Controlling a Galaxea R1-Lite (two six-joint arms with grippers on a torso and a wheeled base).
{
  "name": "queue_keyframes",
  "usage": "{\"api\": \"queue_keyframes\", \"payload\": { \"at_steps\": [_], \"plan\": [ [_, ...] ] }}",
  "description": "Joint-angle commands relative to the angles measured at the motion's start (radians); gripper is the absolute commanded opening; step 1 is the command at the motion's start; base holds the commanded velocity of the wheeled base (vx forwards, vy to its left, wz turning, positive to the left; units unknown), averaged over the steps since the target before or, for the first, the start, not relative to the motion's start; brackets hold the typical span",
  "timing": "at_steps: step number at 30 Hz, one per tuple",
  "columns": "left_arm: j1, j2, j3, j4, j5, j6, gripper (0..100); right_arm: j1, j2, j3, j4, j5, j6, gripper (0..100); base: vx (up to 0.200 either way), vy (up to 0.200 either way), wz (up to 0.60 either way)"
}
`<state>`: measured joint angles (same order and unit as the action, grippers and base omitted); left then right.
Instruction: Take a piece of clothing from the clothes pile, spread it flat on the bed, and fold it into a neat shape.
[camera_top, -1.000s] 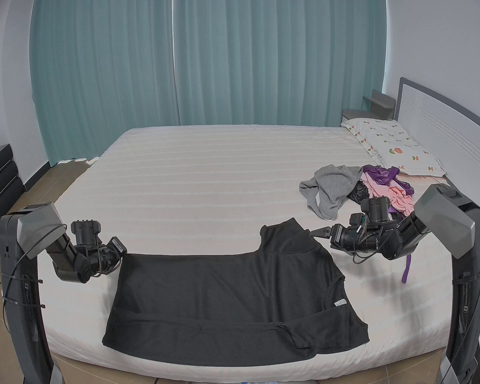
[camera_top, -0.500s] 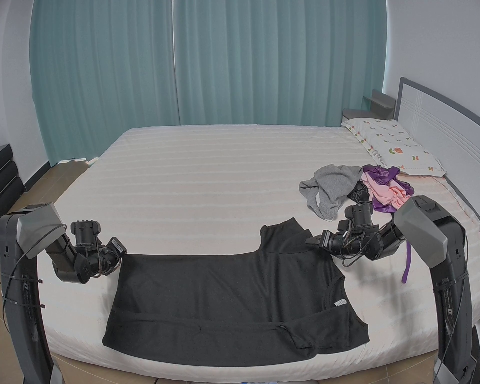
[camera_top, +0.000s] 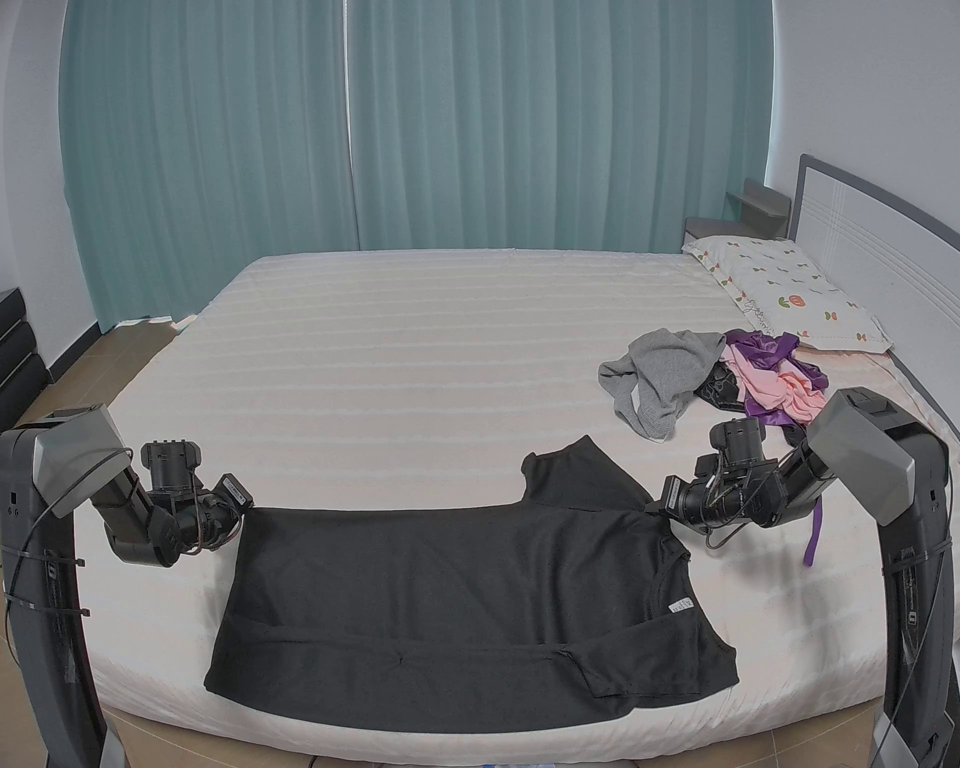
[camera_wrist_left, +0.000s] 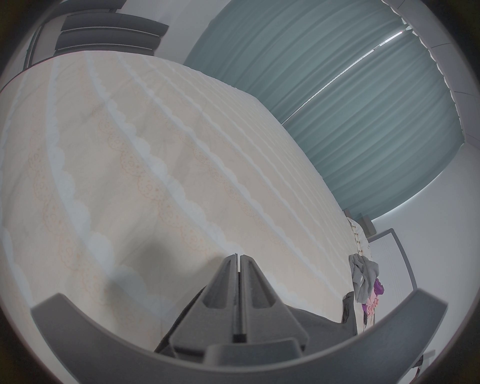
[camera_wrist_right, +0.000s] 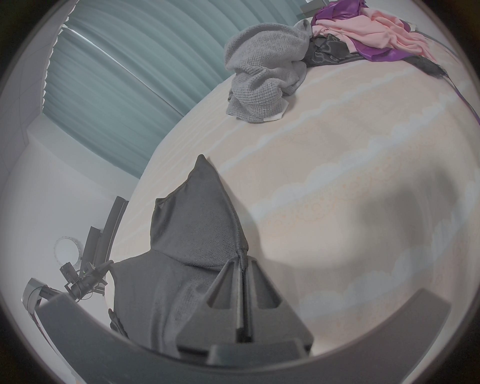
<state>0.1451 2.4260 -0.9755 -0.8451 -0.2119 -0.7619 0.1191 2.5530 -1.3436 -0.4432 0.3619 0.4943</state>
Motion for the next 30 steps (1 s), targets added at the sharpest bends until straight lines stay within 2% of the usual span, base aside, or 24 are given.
{"api": "queue_keyframes", "payload": {
  "at_steps": [1, 4, 5, 14, 21, 28, 29, 30],
  "plan": [
    [0.001, -0.001, 0.0, 0.0, 0.0, 0.0, 0, -0.001, -0.022, 0.024, 0.001, 0.0, -0.006, 0, 0.0, 0.0, 0.0],
    [0.001, -0.001, 0.0, 0.001, 0.0, 0.0, 0, -0.001, -0.033, 0.047, 0.001, 0.0, -0.031, 0, 0.0, 0.0, 0.0],
    [0.001, -0.001, 0.0, 0.0, 0.0, 0.0, 0, -0.001, -0.033, 0.047, 0.001, 0.0, -0.036, 100, 0.0, 0.0, 0.0],
    [0.001, -0.001, 0.0, 0.001, 0.0, 0.0, 0, 0.005, -0.031, 0.008, -0.006, 0.011, -0.026, 100, 0.0, 0.0, 0.0],
    [0.001, -0.001, 0.0, 0.001, 0.0, 0.0, 0, 0.047, 0.049, -0.149, 0.015, 0.011, 0.087, 100, 0.0, 0.0, 0.0],
    [0.001, -0.001, 0.0, 0.001, 0.0, 0.0, 0, 0.054, 0.082, -0.186, 0.021, 0.009, 0.095, 100, 0.0, 0.0, 0.0],
    [0.001, -0.001, 0.0, 0.001, 0.0, 0.0, 0, 0.051, 0.093, -0.206, 0.02, 0.006, 0.104, 0, 0.0, 0.0, 0.0],
    [0.001, -0.001, 0.0, 0.001, 0.0, 0.0, 0, 0.051, 0.095, -0.21, 0.018, 0.003, 0.109, 0, 0.0, 0.0, 0.0]
  ]
}}
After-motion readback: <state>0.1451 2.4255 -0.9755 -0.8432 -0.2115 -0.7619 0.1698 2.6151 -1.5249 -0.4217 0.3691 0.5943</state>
